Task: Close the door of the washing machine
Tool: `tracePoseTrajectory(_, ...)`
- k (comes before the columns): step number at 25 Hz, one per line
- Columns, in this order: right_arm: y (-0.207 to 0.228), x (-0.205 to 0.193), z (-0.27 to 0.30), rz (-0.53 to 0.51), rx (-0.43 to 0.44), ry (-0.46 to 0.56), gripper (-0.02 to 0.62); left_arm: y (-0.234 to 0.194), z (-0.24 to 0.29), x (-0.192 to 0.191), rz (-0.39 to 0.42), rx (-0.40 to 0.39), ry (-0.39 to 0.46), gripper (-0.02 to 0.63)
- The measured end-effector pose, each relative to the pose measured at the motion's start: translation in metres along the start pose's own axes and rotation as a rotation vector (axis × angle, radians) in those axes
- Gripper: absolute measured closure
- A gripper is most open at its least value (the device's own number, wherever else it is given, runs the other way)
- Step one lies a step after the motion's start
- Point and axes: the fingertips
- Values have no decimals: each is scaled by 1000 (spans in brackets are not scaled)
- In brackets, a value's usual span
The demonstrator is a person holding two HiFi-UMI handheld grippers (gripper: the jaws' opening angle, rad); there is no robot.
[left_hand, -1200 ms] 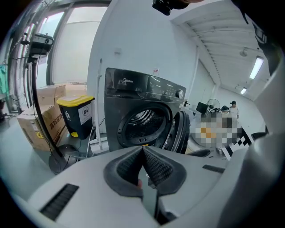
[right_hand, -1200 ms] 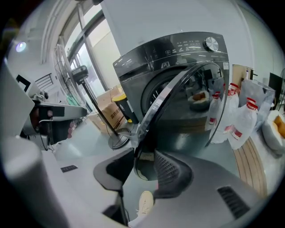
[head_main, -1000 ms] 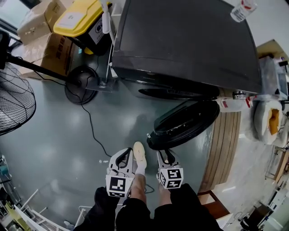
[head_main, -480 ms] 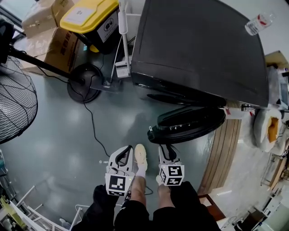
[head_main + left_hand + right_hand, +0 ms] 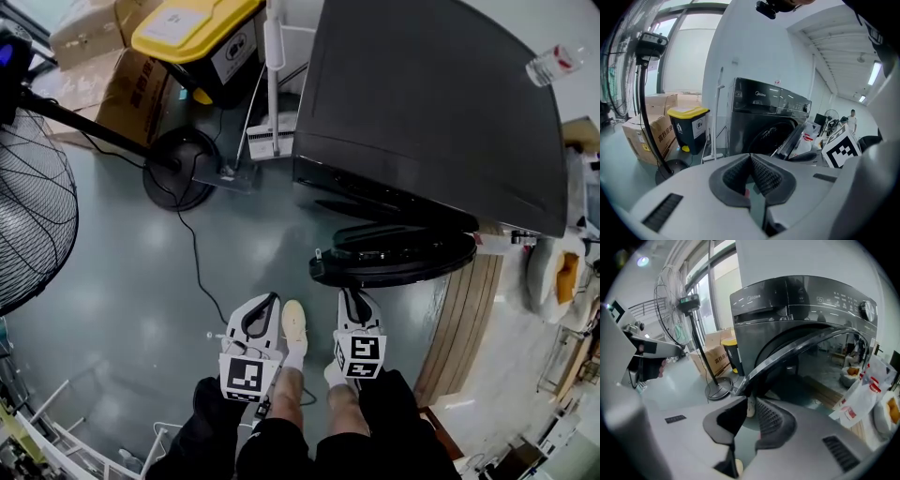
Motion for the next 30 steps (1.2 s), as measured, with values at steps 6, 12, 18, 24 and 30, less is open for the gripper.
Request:
tracePoseTrajectory(6,5,13,14,-27,-25,24,551,-11,11,10,12,5,25,583)
tracePoseTrajectory(12,10,27,30,-50,-37,32,575,-19,23,18,12,10,36,583)
tracePoseTrajectory(18,17,42,46,-73,-48,48,578,-22,35,23,14,4,44,583)
tracePoseTrajectory(24,22,60,60,-77,-73,69,578,-28,43,27,13,3,50,583)
tracePoseTrajectory(30,27,74,72,-91,-87,84,578,-38,49,35,-8,9,102,583)
Point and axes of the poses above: the fingertips, and each gripper's own axes: z forward along the fingers, y to its right, x out of its top, and after that the axes turned 6 degrees about -z, right-handed
